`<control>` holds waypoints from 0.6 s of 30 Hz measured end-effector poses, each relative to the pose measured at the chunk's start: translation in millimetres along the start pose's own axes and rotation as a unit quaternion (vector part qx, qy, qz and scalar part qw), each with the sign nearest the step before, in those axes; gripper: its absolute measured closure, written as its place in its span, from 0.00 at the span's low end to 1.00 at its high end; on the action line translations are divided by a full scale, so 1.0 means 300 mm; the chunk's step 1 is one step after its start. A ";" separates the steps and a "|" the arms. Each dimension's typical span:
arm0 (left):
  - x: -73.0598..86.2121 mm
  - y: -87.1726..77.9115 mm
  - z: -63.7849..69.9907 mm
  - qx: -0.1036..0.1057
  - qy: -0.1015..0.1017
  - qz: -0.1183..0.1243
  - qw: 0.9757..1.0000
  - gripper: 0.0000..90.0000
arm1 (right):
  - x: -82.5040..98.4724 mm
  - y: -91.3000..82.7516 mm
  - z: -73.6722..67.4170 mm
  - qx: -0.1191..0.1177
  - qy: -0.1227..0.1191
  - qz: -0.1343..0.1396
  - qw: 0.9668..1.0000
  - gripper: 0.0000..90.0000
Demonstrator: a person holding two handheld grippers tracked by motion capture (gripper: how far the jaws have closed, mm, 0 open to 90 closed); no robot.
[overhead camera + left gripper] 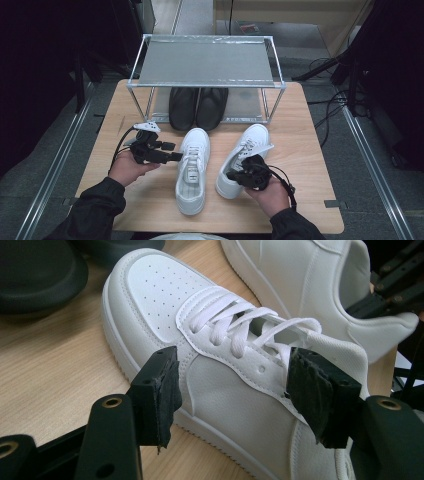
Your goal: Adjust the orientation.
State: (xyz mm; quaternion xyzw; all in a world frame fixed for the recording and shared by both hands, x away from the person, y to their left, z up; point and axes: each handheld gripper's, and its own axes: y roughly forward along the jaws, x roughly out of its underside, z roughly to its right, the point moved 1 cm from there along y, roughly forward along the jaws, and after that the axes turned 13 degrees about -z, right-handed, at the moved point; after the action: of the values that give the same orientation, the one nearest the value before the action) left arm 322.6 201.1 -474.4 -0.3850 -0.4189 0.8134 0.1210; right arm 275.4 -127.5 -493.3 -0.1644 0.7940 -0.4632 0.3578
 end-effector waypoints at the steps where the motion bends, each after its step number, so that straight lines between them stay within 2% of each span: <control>1: -0.002 -0.001 0.000 0.000 0.000 -0.001 1.000 0.43 | 0.009 -0.004 -0.004 0.001 -0.001 -0.002 1.000 1.00; 9: -0.016 0.009 0.003 0.003 0.003 0.000 1.000 0.43 | 0.058 -0.034 -0.011 -0.002 0.007 -0.003 1.000 1.00; 14: -0.024 0.015 0.002 0.005 0.004 -0.002 1.000 0.43 | 0.087 -0.047 -0.031 -0.005 -0.002 -0.009 1.000 1.00; 18: -0.027 0.014 0.003 0.005 0.007 -0.001 1.000 0.43 | 0.106 -0.058 -0.049 0.010 -0.013 -0.017 1.000 1.00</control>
State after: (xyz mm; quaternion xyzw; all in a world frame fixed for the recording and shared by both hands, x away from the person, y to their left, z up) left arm 327.9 193.9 -473.1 -0.3896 -0.4140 0.8129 0.1265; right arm 241.6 -146.1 -487.1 -0.1805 0.7820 -0.4747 0.3612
